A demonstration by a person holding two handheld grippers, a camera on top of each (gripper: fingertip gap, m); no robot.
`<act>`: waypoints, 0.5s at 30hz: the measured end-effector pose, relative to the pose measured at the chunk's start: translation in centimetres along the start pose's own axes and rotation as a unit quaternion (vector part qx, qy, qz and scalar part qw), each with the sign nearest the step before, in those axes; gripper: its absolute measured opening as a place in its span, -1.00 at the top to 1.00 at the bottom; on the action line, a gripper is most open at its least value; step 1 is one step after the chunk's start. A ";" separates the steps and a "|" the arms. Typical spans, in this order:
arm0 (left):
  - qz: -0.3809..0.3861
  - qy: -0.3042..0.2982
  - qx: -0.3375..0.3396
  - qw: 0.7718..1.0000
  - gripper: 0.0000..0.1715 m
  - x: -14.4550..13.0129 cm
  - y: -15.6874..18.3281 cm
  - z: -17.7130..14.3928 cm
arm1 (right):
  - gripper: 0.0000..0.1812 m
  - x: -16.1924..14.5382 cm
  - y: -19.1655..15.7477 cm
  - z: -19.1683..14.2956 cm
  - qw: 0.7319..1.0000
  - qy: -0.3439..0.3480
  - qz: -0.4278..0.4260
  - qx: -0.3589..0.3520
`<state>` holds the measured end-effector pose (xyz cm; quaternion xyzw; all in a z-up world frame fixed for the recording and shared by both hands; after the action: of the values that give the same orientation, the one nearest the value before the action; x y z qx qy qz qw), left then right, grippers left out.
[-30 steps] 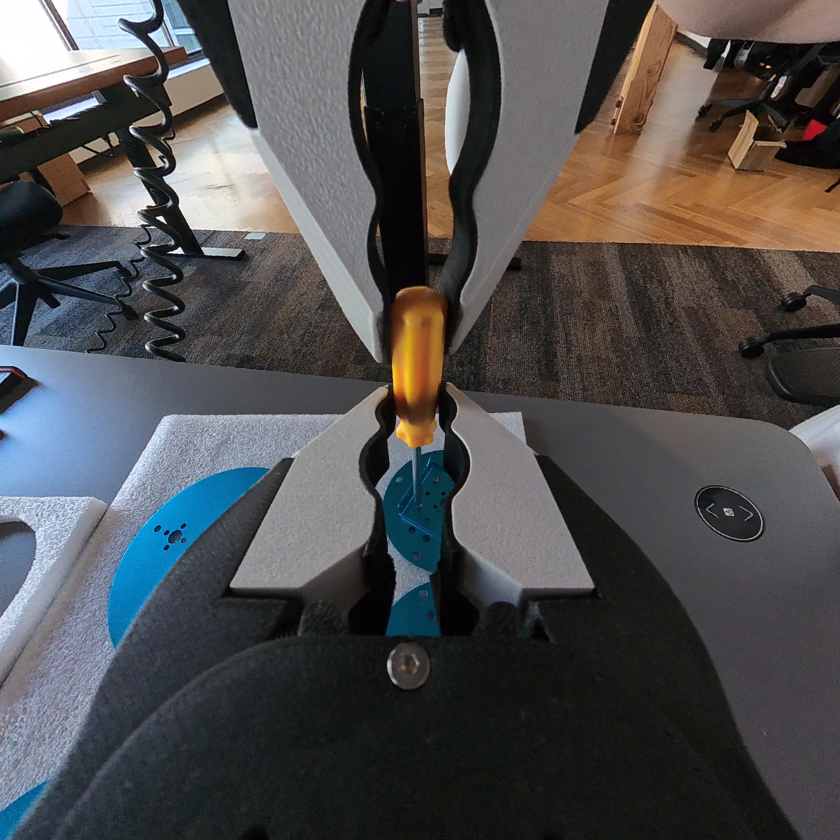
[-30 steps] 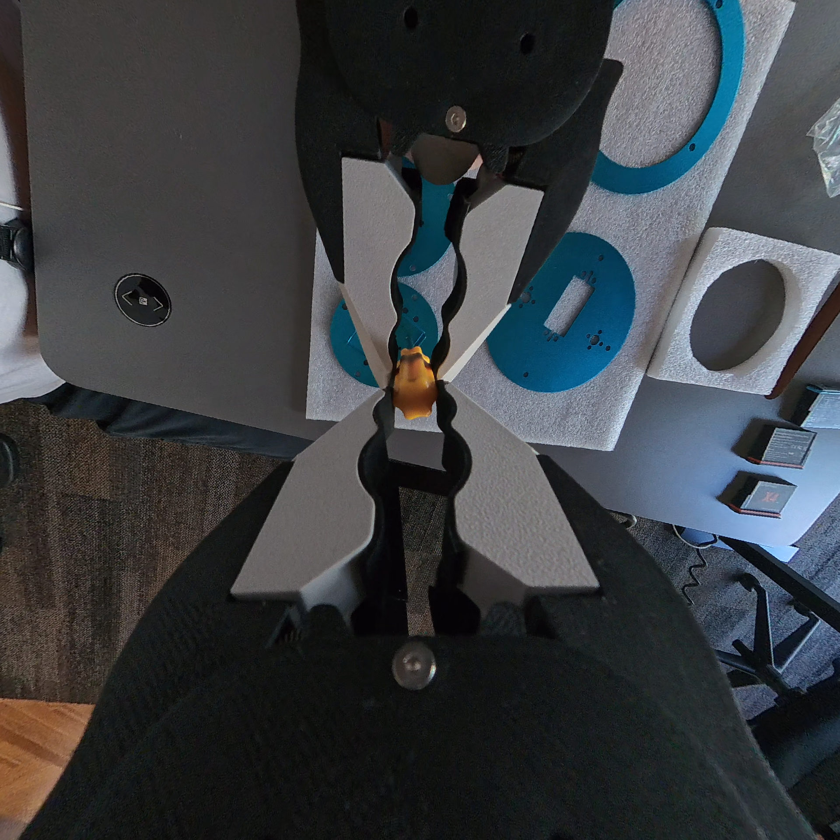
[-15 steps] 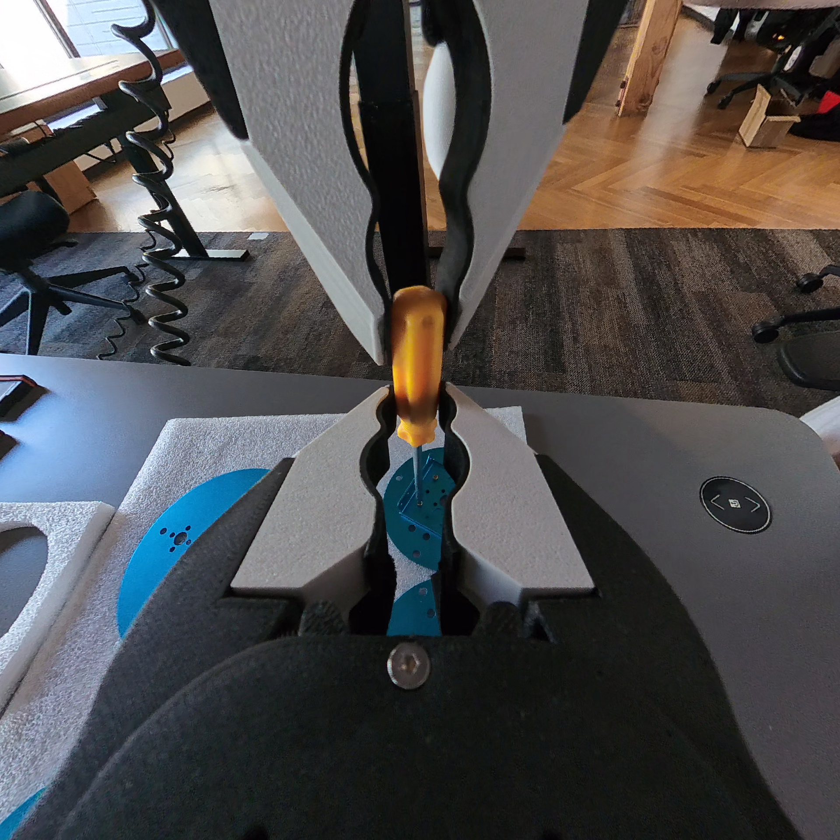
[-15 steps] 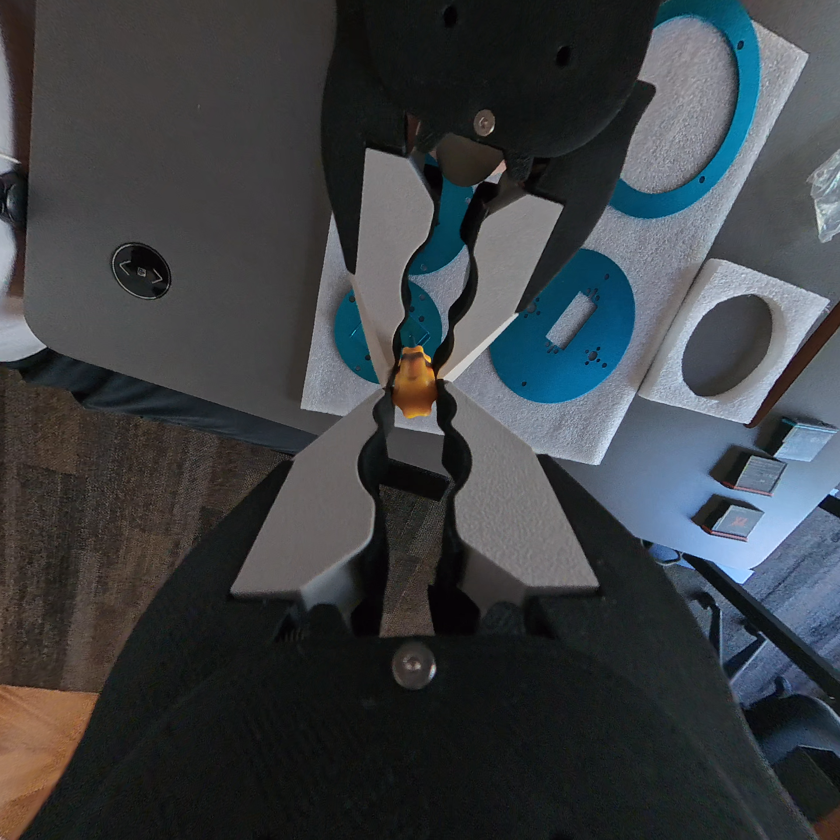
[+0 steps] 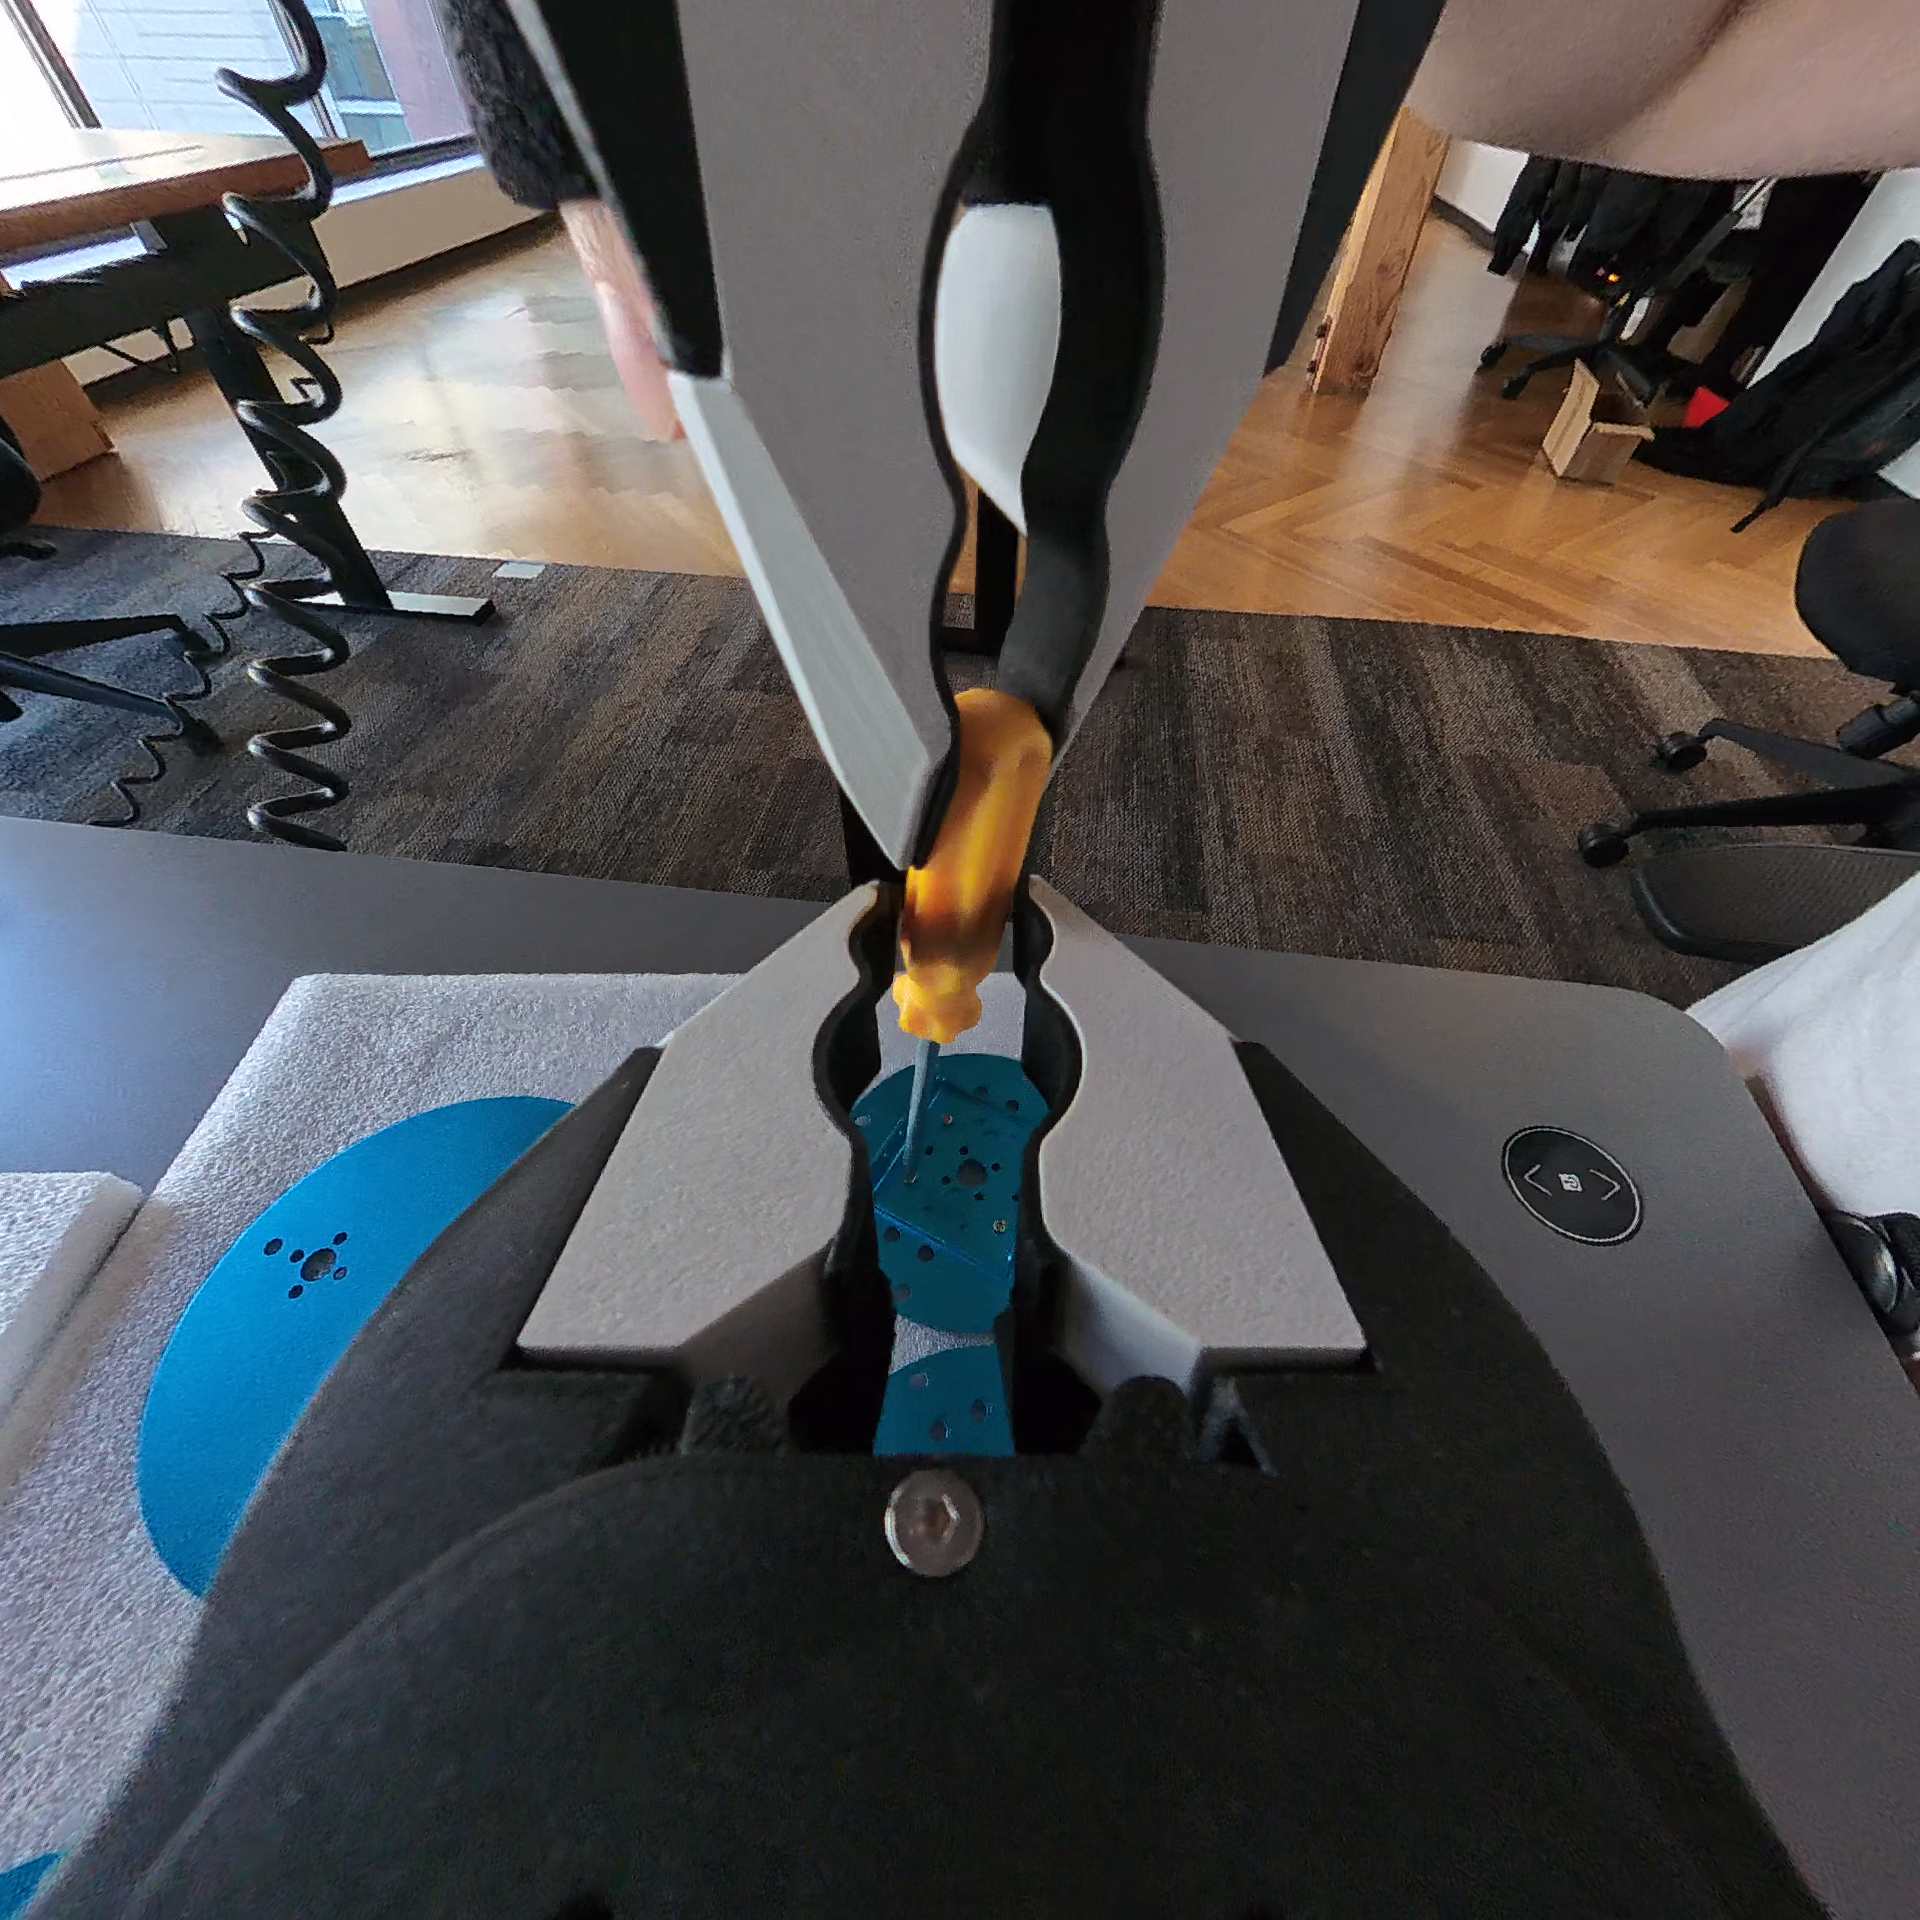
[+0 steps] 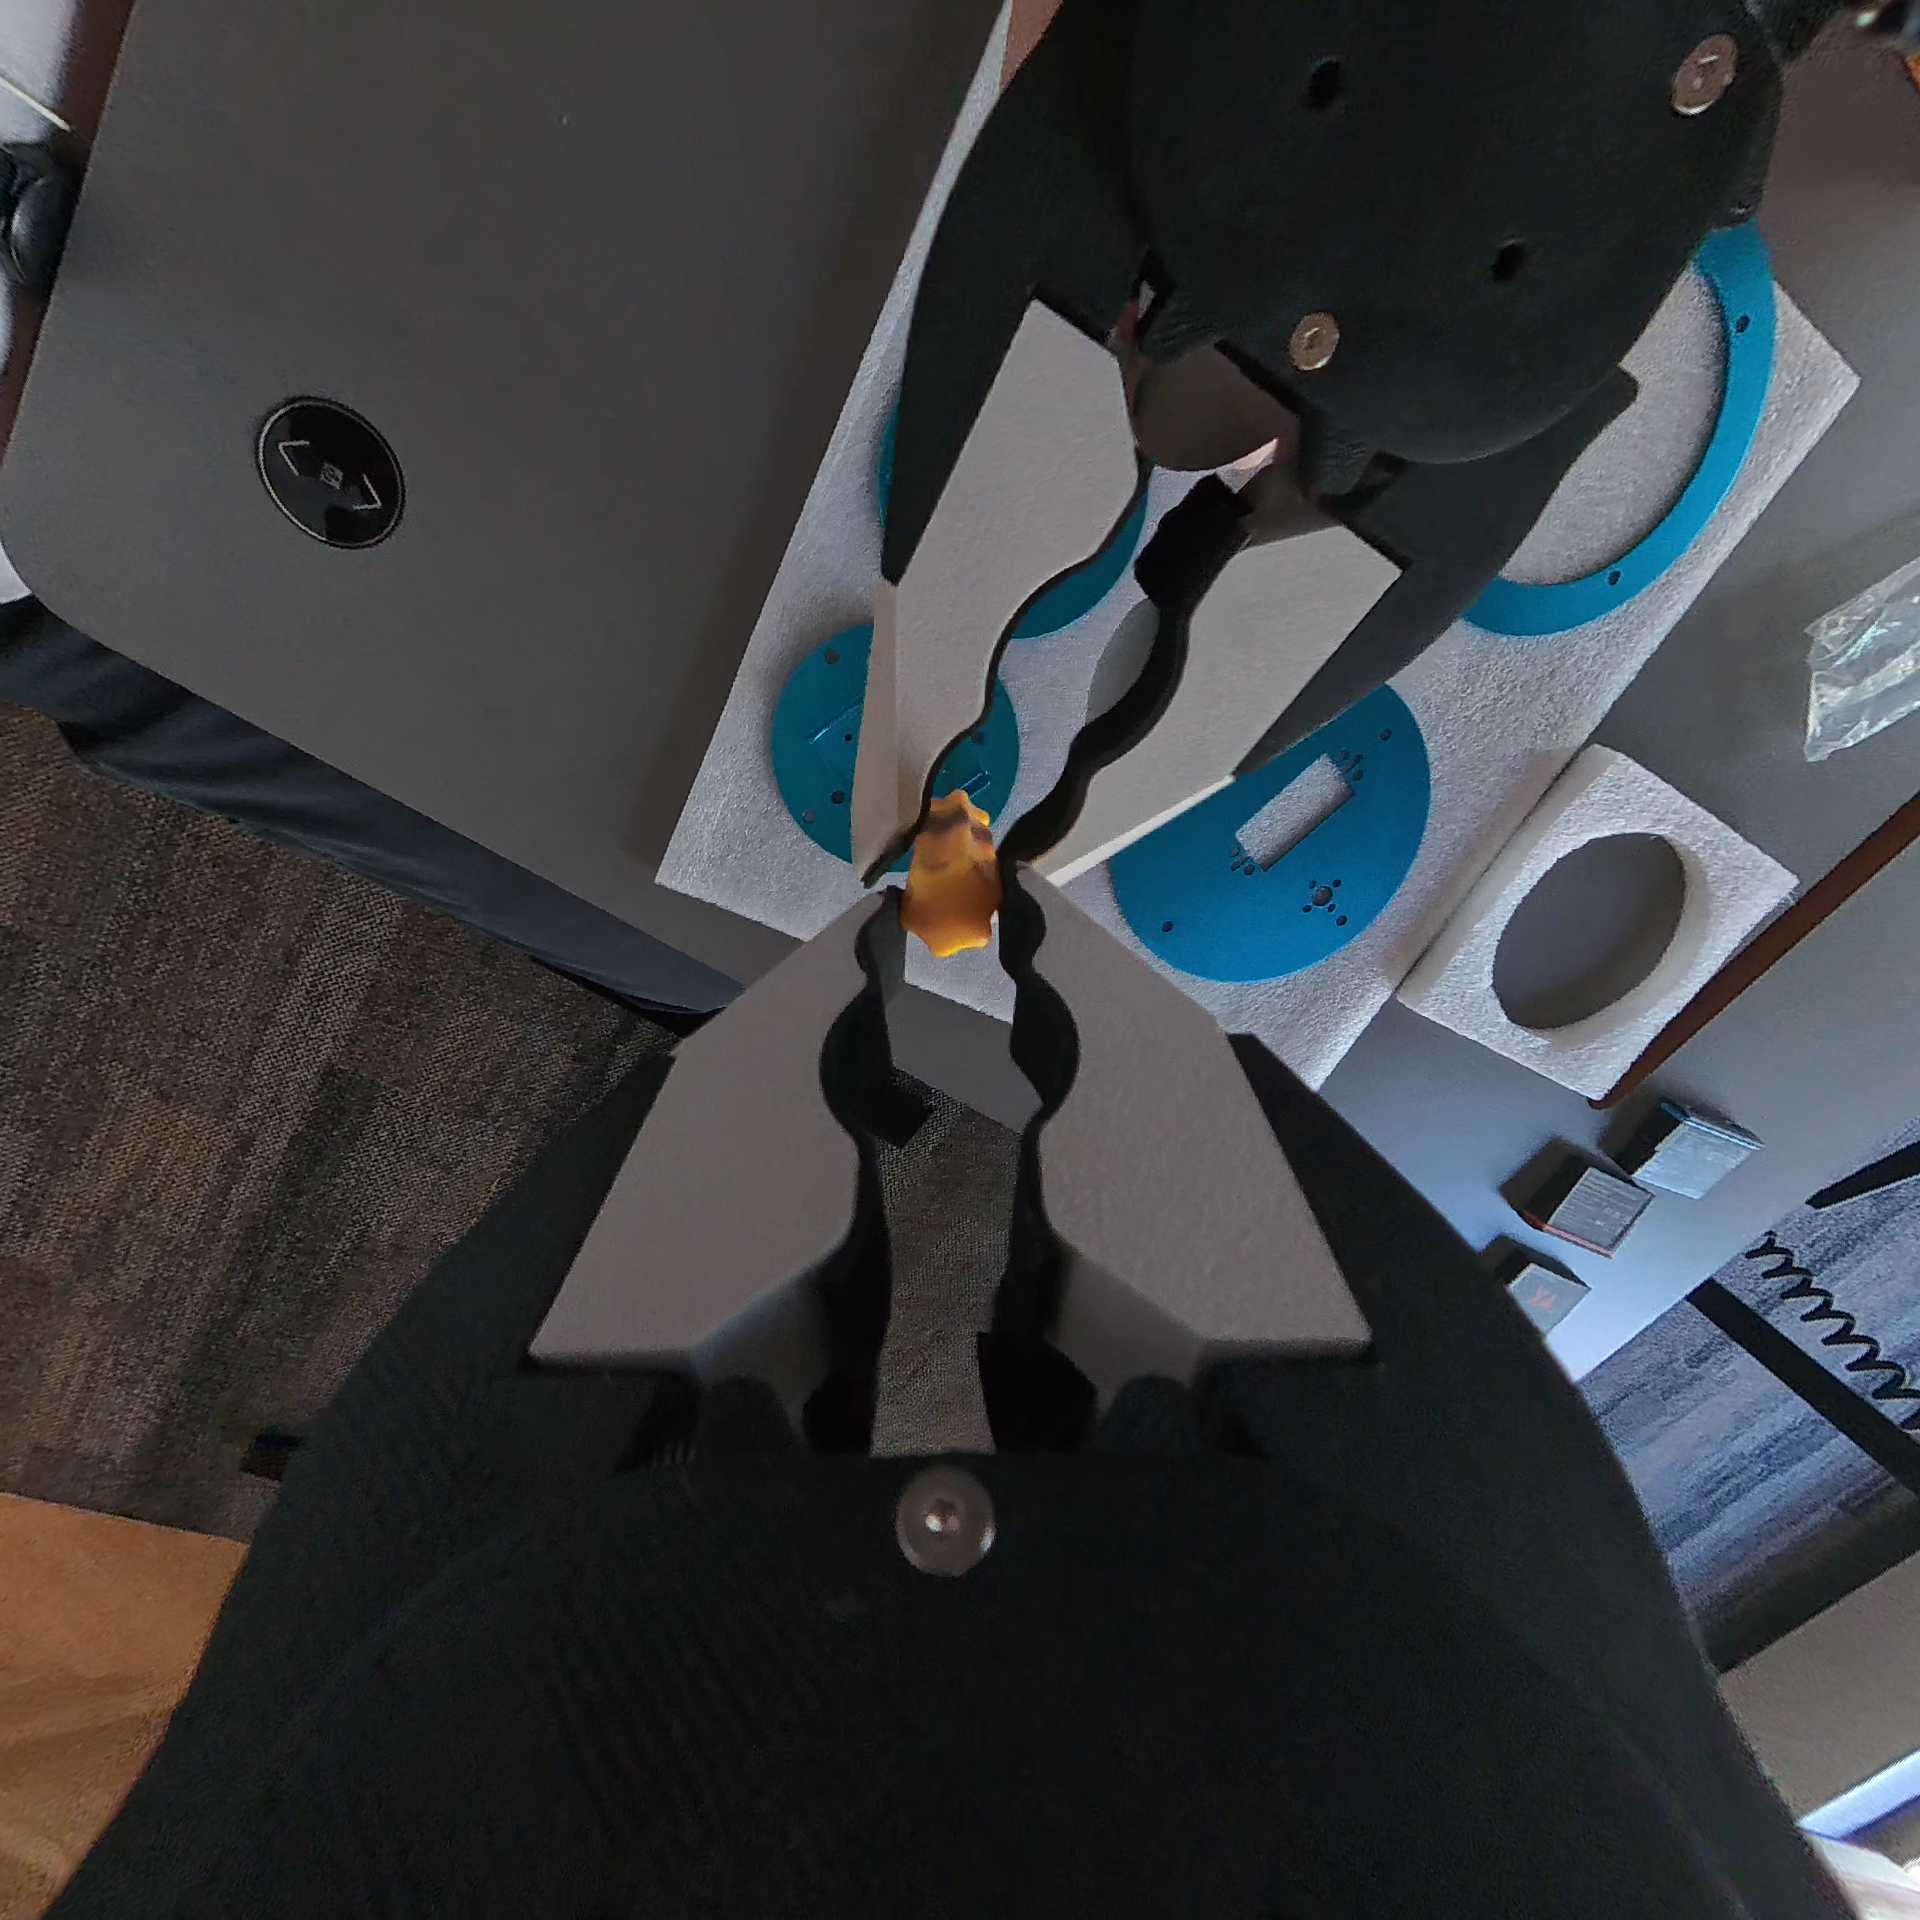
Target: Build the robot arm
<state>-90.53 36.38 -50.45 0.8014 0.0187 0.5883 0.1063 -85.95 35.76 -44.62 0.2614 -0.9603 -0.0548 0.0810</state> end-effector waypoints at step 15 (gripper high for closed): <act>0.003 -0.002 0.015 1.000 0.80 0.0 -0.3 0.0 | 0.80 -0.4 0.4 0.1 0.992 0.021 0.121 -0.005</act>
<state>-90.50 36.65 -50.55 0.8044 0.0244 0.5863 0.0928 -85.85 36.28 -44.74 0.1440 -0.9827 -0.0438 0.1082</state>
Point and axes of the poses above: each gripper's, where its closed fingertips meet, z out along the fingers, x out of its top, y = z × x across the jaws, the point moved 6 cm from there along -z, back along the fingers, and after that the axes turned 11 degrees about -z, right-handed, at the moved point
